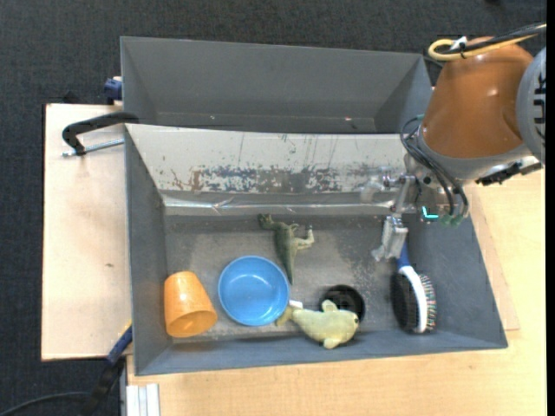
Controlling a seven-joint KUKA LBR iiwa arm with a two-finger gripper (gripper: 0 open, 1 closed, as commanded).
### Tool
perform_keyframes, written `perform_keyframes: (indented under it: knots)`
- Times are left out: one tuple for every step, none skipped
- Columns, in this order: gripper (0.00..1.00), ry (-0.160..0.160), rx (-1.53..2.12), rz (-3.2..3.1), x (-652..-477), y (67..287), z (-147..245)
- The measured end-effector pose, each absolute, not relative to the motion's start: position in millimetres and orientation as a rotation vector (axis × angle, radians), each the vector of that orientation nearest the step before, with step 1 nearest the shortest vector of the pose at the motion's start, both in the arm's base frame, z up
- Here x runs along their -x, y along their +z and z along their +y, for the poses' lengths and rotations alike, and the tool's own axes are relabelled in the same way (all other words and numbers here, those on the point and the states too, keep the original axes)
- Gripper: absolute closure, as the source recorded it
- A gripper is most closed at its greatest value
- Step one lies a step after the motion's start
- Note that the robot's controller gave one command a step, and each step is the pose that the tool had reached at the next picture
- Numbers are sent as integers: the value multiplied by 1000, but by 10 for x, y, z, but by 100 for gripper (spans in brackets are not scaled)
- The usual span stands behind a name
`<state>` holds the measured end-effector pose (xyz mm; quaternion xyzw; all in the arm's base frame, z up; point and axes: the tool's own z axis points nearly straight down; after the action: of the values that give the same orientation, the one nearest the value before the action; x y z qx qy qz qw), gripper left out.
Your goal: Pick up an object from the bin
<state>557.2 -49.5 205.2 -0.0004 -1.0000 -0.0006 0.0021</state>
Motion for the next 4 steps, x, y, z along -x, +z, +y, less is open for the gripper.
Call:
perform_keyframes:
  knots:
    - [0,-1,-512,-3097,-4997,1451,-682]
    - [0,2,-1066,-2958,-5132,1062,-1432]
    - [0,-15,-1947,-2479,-5144,729,-1451]
    - [100,-17,-1951,-2481,-5156,738,-1423]
